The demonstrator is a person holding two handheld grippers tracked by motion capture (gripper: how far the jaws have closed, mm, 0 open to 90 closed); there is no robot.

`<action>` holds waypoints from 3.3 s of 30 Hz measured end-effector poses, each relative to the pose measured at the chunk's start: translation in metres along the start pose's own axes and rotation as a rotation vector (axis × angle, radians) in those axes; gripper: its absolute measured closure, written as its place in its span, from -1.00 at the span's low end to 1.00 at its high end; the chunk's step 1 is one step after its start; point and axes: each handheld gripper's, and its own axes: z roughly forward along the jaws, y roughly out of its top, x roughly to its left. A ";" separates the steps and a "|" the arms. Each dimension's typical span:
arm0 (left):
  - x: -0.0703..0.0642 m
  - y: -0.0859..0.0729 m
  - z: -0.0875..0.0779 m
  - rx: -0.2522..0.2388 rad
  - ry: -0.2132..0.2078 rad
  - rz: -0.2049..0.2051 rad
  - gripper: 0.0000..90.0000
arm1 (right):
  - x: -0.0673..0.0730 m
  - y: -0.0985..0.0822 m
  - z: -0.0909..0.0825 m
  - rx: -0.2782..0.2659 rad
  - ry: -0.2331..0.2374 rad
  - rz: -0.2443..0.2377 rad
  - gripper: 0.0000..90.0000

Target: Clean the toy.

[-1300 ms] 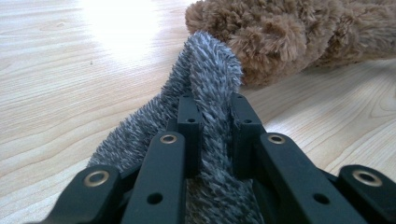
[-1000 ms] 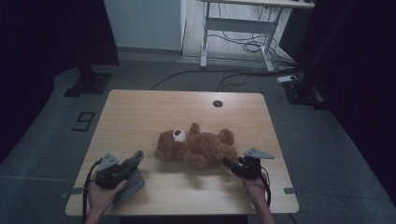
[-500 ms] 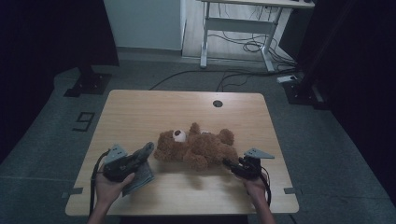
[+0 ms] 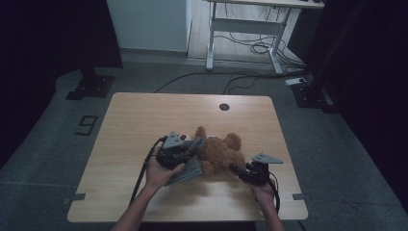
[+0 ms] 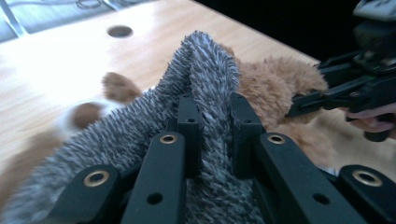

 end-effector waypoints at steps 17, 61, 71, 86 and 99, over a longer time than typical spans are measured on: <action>0.029 -0.039 -0.034 0.006 0.079 -0.042 0.72 | -0.002 0.000 -0.003 0.007 0.011 -0.013 0.35; -0.047 0.020 0.051 0.050 -0.123 0.060 0.73 | -0.005 -0.001 -0.001 0.003 0.013 -0.011 0.35; -0.066 0.021 0.054 0.047 -0.168 0.071 0.73 | -0.006 -0.001 0.000 -0.001 0.017 0.014 0.37; -0.044 -0.006 0.042 0.073 -0.119 0.023 0.75 | -0.007 -0.003 -0.003 0.004 0.030 0.010 0.38; -0.002 -0.031 -0.011 0.050 0.030 0.001 0.74 | -0.008 -0.004 -0.004 0.006 0.043 0.013 0.37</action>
